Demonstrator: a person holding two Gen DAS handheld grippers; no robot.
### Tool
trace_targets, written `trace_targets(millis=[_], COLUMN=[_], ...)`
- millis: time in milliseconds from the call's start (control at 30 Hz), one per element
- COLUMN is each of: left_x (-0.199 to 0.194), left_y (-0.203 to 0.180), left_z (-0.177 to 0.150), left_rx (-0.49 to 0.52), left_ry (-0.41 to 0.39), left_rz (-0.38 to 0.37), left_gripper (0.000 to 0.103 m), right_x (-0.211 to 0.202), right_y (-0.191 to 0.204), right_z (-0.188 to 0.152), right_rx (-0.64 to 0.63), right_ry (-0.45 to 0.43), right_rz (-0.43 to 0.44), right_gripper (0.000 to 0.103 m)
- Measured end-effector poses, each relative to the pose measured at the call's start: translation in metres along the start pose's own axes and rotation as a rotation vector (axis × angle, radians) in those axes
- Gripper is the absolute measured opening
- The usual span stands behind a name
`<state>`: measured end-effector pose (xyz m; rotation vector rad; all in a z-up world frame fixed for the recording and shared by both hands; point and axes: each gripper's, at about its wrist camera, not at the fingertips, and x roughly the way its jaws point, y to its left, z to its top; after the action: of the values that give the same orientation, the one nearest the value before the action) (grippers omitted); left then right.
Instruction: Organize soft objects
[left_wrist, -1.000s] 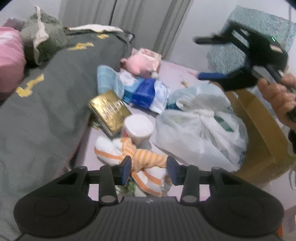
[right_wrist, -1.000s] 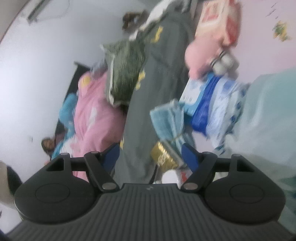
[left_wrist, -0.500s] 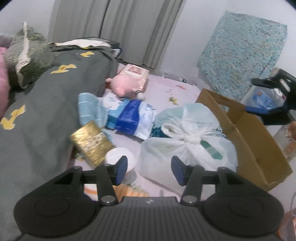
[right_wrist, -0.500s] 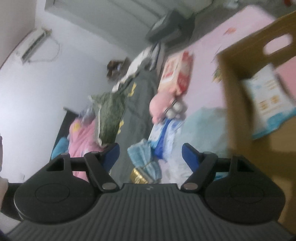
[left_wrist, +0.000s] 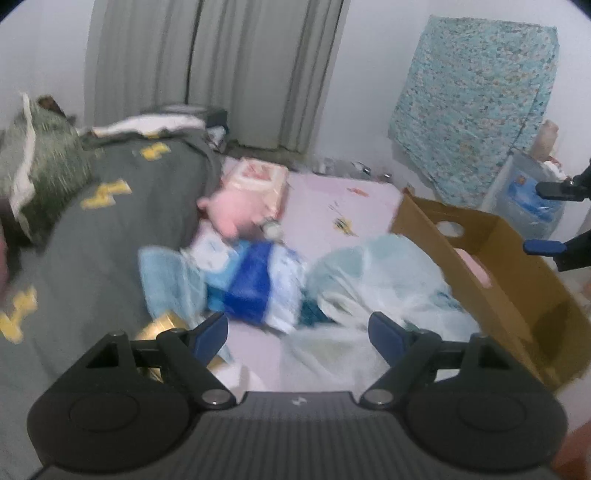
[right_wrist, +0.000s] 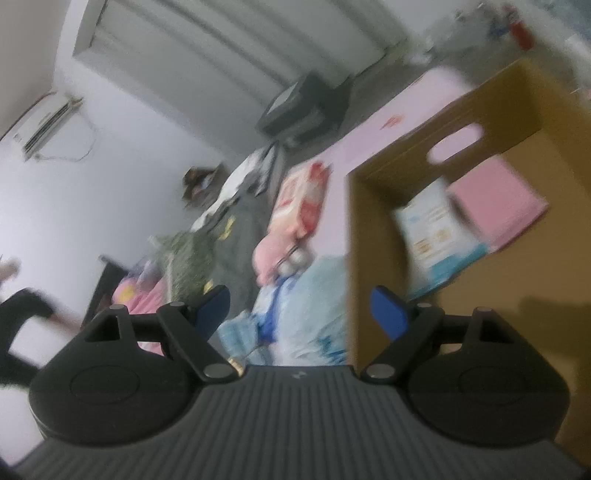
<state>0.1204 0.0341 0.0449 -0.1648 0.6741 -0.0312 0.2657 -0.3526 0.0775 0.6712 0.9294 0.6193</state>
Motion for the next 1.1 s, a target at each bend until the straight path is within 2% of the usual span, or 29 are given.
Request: trace_targets(millis=[100, 267, 333, 433, 567, 733, 900, 1033, 1100], left_x=[0.006, 0.031, 0.043, 0.061, 0.083, 0.100, 0.102, 0.100, 0.101], left_y=[0.008, 0.022, 0.027, 0.034, 0.045, 0.057, 0.067, 0.075, 0.079], left_z=[0.016, 0.037, 0.043, 0.052, 0.066, 0.075, 0.074, 0.079, 0.083], left_rx=[0.036, 0.048, 0.047, 0.060, 0.057, 0.072, 0.053, 0.056, 0.069], left_ry=[-0.016, 0.030, 0.054, 0.071, 0.086, 0.114, 0.128, 0.123, 0.118], left_rz=[0.030, 0.039, 0.048, 0.075, 0.118, 0.158, 0.164, 0.162, 0.153], left_gripper=[0.084, 0.078, 0.069, 0.063, 0.057, 0.045, 0.043, 0.042, 0.042], right_x=[0.036, 0.103, 0.129, 0.163, 0.217, 0.283, 0.340, 0.370, 0.367], right_y=[0.020, 0.053, 0.061, 0.068, 0.075, 0.086, 0.083, 0.059, 0.055], right_z=[0.005, 0.016, 0.020, 0.027, 0.026, 0.033, 0.043, 0.033, 0.030], right_rx=[-0.028, -0.071, -0.063, -0.019, 0.040, 0.019, -0.009, 0.041, 0.025], right_ry=[0.075, 0.197, 0.237, 0.281, 0.335, 0.351, 0.352, 0.487, 0.507], right_rz=[0.060, 0.104, 0.119, 0.128, 0.117, 0.035, -0.037, -0.063, -0.050], right_gripper=[0.084, 0.084, 0.084, 0.084, 0.084, 0.084, 0.084, 0.083, 0.083])
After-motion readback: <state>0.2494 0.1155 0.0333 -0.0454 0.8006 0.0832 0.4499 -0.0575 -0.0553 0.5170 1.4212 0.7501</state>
